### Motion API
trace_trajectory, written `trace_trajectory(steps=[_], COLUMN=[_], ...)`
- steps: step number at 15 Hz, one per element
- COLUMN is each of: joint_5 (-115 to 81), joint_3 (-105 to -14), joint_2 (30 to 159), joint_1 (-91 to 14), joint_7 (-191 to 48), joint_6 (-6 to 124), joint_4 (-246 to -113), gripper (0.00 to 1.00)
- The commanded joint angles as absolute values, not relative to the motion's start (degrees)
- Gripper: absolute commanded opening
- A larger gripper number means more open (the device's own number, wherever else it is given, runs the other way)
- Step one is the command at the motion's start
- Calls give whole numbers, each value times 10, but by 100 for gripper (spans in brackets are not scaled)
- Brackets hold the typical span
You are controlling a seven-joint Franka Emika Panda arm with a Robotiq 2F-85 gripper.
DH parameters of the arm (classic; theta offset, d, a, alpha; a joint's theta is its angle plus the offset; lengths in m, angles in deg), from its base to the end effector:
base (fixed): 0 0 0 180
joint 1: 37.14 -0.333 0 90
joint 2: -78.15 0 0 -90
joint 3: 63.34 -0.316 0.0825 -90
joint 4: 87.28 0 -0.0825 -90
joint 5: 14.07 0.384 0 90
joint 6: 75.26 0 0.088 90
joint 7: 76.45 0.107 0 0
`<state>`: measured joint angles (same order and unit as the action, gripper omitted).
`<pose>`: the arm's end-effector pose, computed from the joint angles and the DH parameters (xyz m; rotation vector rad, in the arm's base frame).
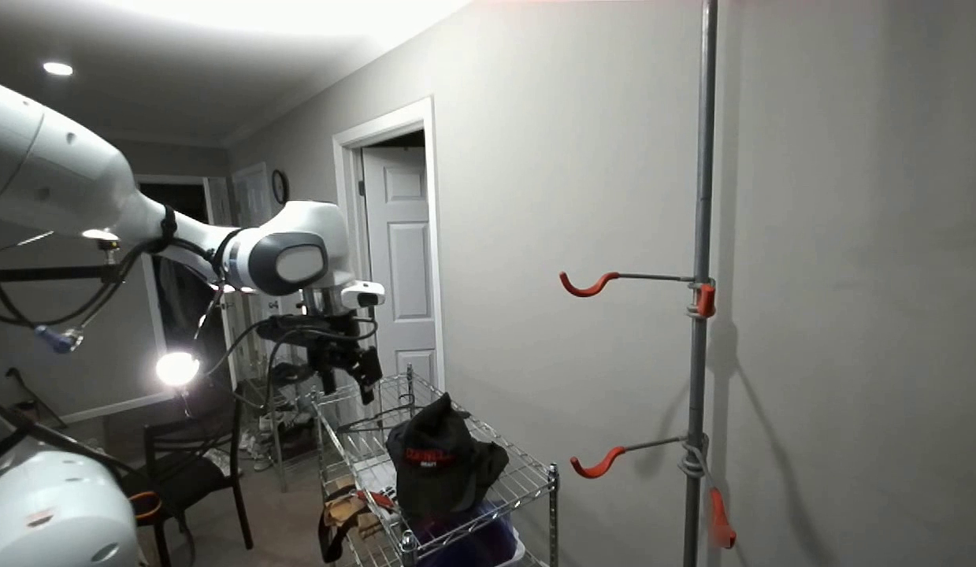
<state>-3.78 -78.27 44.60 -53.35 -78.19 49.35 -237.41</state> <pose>0.3211 0.2019 0.4428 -3.0168 -0.6878 -0.1921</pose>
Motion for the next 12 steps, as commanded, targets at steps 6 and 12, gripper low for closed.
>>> trace_trajectory(steps=[6,12], joint_5=[-90,-91], joint_3=[-813,-814], joint_2=[650,653], joint_1=[-546,-546], joint_7=[-787,-769], joint_6=[609,601], joint_4=[-2238,-2236], gripper=[100,100])
